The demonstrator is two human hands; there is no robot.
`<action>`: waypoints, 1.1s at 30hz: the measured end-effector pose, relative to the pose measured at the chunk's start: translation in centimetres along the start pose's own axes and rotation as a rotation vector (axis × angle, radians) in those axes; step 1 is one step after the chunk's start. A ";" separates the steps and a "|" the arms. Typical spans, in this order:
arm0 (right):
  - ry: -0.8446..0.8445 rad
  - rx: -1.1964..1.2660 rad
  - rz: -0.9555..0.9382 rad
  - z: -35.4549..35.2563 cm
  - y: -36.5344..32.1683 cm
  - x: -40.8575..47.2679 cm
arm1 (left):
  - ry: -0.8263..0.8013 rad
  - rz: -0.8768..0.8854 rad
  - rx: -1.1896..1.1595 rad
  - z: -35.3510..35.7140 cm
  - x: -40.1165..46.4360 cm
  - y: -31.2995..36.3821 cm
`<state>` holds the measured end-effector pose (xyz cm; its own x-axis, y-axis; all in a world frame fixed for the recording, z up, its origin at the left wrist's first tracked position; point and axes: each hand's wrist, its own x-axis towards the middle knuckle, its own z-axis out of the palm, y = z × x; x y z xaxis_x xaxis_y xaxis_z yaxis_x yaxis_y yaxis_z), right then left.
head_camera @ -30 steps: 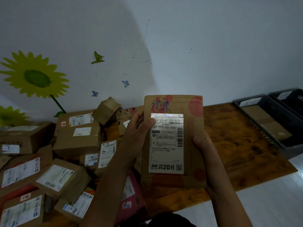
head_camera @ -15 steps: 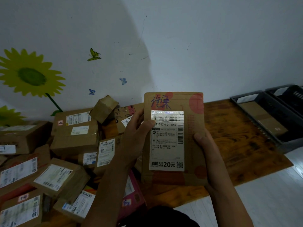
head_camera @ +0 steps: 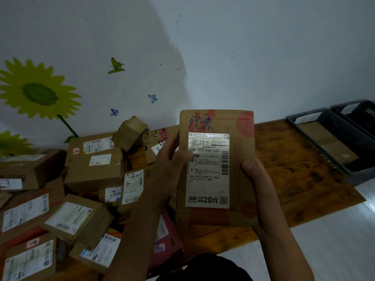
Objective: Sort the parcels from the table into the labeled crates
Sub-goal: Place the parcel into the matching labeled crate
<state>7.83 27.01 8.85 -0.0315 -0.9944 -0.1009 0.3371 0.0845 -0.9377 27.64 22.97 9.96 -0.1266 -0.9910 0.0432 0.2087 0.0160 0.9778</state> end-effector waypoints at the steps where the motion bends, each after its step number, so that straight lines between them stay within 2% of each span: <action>1: 0.003 0.001 -0.004 0.0 0.1 0.0 | -0.004 0.002 0.000 0.0 0.0 0.0; 11: 0.035 0.037 0.010 0.2 0.4 0.2 | -0.053 0.020 0.025 -0.3 -0.1 -0.5; 20: 0.058 0.053 0.004 0.1 0.2 0.0 | -0.089 -0.033 0.015 -0.5 -0.2 -1.7; 33: 0.098 0.047 -0.008 -0.6 -0.2 0.1 | -0.145 0.009 0.017 0.5 -0.8 -2.2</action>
<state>7.22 26.90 8.84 -0.1251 -0.9839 -0.1279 0.3804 0.0715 -0.9220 26.74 23.81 7.85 -0.2635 -0.9613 0.0800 0.1939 0.0285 0.9806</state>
